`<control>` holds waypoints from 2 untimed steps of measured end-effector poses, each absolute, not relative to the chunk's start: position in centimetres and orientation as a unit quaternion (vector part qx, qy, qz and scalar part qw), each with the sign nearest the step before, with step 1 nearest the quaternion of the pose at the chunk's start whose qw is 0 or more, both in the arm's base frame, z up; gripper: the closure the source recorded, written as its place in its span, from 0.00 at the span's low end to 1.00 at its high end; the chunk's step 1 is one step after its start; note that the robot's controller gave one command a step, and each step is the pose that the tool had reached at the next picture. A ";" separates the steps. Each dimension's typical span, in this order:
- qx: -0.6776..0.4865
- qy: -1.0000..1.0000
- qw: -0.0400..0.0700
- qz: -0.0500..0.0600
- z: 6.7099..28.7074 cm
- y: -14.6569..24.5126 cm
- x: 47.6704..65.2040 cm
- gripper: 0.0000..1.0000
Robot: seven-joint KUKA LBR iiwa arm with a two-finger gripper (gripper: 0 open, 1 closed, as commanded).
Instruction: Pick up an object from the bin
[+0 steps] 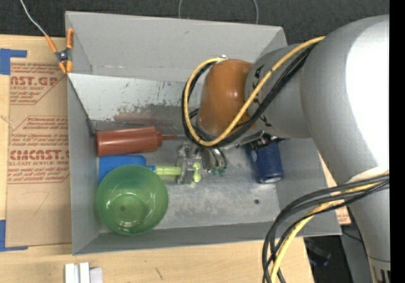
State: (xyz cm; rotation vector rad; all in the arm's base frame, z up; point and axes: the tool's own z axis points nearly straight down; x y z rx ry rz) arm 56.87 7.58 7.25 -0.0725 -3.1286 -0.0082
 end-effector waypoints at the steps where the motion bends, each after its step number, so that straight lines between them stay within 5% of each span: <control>1: -0.023 -1.000 0.004 -0.003 8.5 7.6 57.0 1.00; 2: -0.023 -1.000 0.004 -0.003 9.2 7.6 57.0 1.00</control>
Offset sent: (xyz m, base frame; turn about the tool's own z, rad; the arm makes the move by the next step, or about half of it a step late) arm 0.0000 -0.0002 0.0290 0.0000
